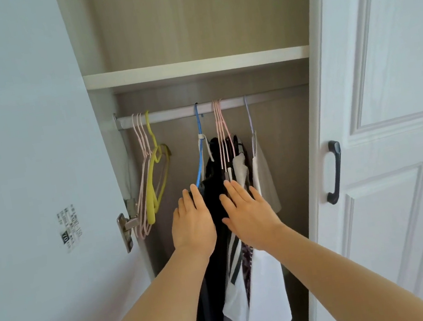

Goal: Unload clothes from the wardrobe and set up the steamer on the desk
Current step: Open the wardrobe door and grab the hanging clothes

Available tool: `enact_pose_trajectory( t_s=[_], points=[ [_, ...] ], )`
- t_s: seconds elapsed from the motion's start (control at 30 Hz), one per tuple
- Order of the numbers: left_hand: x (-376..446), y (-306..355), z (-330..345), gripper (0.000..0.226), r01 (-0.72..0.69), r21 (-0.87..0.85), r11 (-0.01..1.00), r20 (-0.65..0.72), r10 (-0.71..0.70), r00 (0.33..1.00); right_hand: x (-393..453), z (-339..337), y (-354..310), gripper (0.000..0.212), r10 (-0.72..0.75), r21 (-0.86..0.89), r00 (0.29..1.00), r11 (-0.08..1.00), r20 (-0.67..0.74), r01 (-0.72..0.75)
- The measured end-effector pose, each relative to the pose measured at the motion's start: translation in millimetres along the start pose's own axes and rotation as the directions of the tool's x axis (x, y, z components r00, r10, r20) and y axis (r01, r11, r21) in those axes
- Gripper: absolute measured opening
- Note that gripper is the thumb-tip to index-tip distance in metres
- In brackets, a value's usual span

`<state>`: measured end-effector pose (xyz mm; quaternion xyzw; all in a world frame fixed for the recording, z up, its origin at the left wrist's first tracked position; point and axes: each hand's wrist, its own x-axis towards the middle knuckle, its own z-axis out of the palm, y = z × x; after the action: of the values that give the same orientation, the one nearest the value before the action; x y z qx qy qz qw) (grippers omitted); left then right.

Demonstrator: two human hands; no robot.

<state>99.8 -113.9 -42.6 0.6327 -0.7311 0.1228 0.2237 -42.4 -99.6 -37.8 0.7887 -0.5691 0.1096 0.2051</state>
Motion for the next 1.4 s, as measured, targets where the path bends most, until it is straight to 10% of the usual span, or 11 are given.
enact_pose_trajectory(
  t_s=[0.27, 0.47, 0.7, 0.83, 0.93, 1.2, 1.4],
  points=[
    [38, 37, -4, 0.071, -0.206, -0.119, 0.971, -0.033, 0.204, 0.978, -6, -8, 34, 0.042, 0.128, -0.043, 0.989, 0.990, -0.074, -0.131],
    [74, 51, -11, 0.065, -0.020, -0.442, 0.897, 0.053, 0.049, 0.997, 25, -21, 33, 0.052, 0.229, -0.001, 0.960, 0.973, -0.158, -0.232],
    [132, 47, -16, 0.018, 0.238, -0.748, 0.620, 0.124, -0.222, 0.967, 65, -35, 33, 0.036, 0.323, -0.050, 0.939, 0.943, -0.116, -0.330],
    [170, 39, -23, 0.016, 0.474, -0.879, 0.046, 0.440, -0.302, 0.845, 85, -31, 35, 0.031, 0.322, 0.024, 0.939, 0.947, -0.118, -0.322],
    [174, 38, -29, 0.024, 0.531, -0.836, -0.142, 0.549, -0.253, 0.797, 98, -34, 39, 0.010, 0.383, 0.175, 0.920, 0.914, -0.080, -0.365],
    [171, 33, -25, 0.014, 0.482, -0.809, -0.336, 0.559, -0.187, 0.808, 127, -48, 37, 0.010, 0.520, 0.504, 0.854, 0.730, 0.029, -0.462],
    [175, 24, -19, 0.020, 0.455, -0.840, -0.294, 0.523, -0.222, 0.823, 132, -45, 21, 0.018, 0.534, 0.558, 0.845, 0.692, 0.030, -0.457]
  ],
)
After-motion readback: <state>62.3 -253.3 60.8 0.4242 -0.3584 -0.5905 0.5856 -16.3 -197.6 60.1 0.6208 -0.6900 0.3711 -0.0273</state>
